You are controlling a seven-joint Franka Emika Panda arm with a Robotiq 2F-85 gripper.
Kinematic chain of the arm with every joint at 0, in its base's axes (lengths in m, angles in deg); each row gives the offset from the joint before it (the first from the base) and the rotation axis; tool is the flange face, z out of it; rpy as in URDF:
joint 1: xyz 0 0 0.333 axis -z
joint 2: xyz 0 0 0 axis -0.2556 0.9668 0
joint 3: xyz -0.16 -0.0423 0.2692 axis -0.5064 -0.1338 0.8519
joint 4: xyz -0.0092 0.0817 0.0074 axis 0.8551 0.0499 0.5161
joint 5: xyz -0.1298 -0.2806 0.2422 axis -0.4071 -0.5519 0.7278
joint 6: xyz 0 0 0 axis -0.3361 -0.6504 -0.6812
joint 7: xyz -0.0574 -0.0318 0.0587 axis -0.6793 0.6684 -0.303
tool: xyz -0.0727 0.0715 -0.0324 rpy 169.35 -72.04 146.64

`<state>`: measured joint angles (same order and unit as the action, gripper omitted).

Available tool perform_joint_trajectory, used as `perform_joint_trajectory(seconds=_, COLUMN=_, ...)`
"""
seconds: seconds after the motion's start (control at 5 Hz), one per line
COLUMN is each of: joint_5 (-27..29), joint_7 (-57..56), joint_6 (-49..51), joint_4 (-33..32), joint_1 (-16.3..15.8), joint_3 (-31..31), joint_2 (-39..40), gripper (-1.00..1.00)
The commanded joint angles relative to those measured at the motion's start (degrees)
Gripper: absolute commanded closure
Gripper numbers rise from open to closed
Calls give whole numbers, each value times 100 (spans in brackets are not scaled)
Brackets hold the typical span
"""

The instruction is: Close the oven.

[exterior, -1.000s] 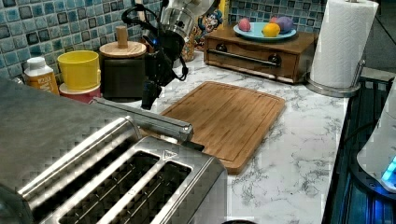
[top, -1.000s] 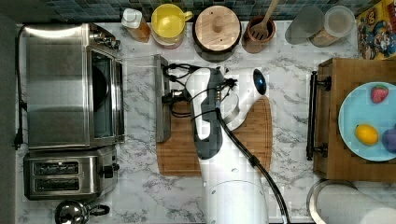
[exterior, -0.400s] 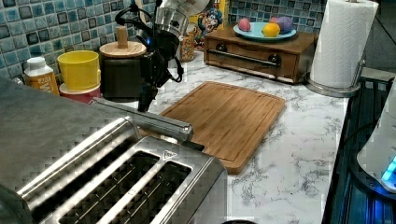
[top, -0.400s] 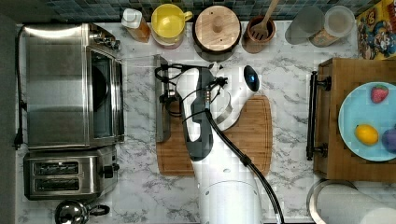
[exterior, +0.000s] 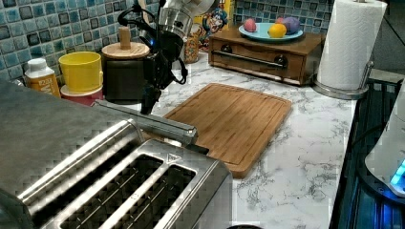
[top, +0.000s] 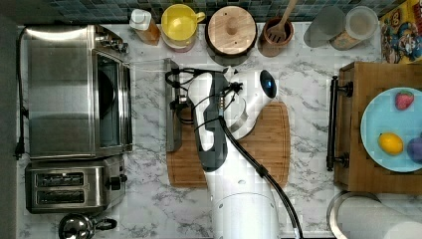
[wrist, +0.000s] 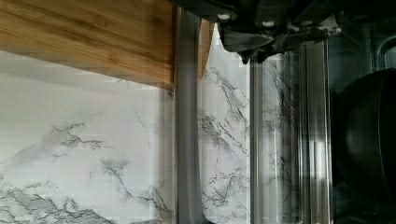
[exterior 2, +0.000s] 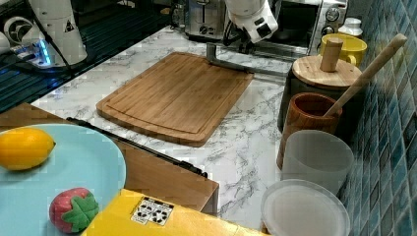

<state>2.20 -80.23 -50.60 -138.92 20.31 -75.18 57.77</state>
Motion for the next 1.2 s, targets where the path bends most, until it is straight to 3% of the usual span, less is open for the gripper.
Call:
perform_joint_trajectory(seconds=0.2, joint_5=182, joint_7=696, joint_6=-239, joint_4=728, joint_1=101, joint_3=-183, joint_2=-110, gripper=100)
perform_joint_trajectory(seconds=0.6, joint_5=-525, joint_7=809, joint_6=306, joint_4=1186, joint_1=-134, joint_3=-109, joint_2=-275, gripper=100)
perform_joint_trajectory(seconds=1.2, joint_5=-1989, joint_7=1815, joint_6=-84, joint_4=783, joint_1=-851, joint_3=-3, joint_2=-1516, gripper=100)
